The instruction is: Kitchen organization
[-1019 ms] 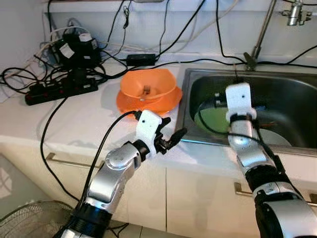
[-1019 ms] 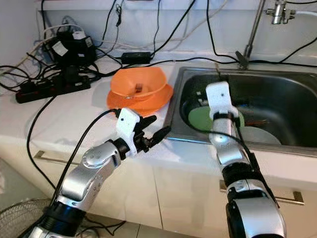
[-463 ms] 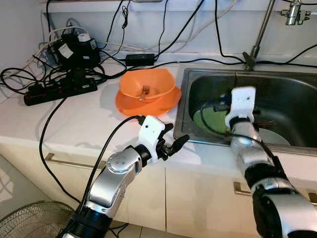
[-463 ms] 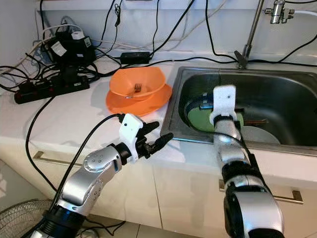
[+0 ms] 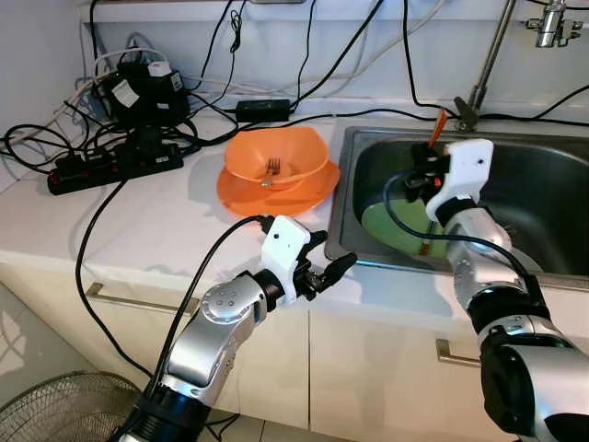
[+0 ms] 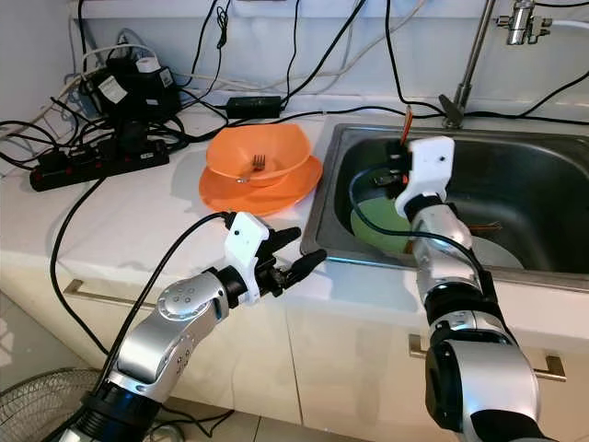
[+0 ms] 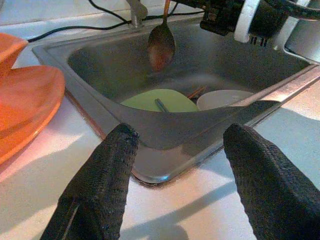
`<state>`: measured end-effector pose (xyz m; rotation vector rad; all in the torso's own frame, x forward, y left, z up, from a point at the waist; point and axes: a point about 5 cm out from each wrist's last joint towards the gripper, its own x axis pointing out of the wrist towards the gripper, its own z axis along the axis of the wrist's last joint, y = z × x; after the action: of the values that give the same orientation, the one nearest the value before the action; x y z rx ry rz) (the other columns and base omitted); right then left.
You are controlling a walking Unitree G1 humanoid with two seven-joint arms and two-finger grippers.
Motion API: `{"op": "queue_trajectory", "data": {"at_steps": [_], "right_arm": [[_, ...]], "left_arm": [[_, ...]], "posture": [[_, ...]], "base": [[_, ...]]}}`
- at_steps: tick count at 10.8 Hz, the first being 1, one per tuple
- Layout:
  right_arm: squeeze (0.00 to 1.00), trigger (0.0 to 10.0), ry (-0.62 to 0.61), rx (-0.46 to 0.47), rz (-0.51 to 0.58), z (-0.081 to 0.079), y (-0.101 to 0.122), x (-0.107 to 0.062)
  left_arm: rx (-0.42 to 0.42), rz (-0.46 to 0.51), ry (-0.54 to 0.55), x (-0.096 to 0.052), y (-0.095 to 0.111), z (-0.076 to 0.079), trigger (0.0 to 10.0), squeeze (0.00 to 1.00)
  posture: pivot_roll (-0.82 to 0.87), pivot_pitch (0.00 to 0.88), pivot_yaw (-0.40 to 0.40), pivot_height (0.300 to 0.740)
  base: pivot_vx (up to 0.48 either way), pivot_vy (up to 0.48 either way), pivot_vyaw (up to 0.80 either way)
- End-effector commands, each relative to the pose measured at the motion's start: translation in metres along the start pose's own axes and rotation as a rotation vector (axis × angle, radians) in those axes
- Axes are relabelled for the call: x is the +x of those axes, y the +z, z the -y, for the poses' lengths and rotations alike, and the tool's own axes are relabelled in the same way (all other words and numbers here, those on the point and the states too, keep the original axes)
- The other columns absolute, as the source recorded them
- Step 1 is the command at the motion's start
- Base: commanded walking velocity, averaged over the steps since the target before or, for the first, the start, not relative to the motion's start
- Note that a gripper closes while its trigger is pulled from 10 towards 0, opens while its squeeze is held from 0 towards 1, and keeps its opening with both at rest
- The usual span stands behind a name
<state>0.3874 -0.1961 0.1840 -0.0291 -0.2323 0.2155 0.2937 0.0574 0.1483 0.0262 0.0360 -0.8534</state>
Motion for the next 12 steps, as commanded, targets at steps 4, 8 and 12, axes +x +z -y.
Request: {"op": "queue_trajectory", "data": {"at_steps": [4,8,12], "right_arm": [[0.0,10.0,-0.003,0.017,-0.09,0.005,-0.025,-0.017],[0.0,10.0,0.018,0.028,-0.146,-0.004,-0.043,-0.026],[0.0,10.0,0.02,0.031,-0.191,-0.01,-0.054,-0.031]], "left_arm": [[0.003,-0.012,-0.029,-0.002,-0.004,0.003,10.0,0.0],[0.01,-0.062,-0.058,-0.008,-0.013,0.005,10.0,0.0],[0.018,-0.085,-0.066,-0.01,-0.016,0.004,10.0,0.0]], "posture": [[0.05,0.0,0.101,0.74],[0.06,0.0,0.105,0.74],[0.07,0.0,0.099,0.74]], "base": [[0.0,0.0,0.0],[0.0,0.0,0.0],[0.0,0.0,0.0]]}}
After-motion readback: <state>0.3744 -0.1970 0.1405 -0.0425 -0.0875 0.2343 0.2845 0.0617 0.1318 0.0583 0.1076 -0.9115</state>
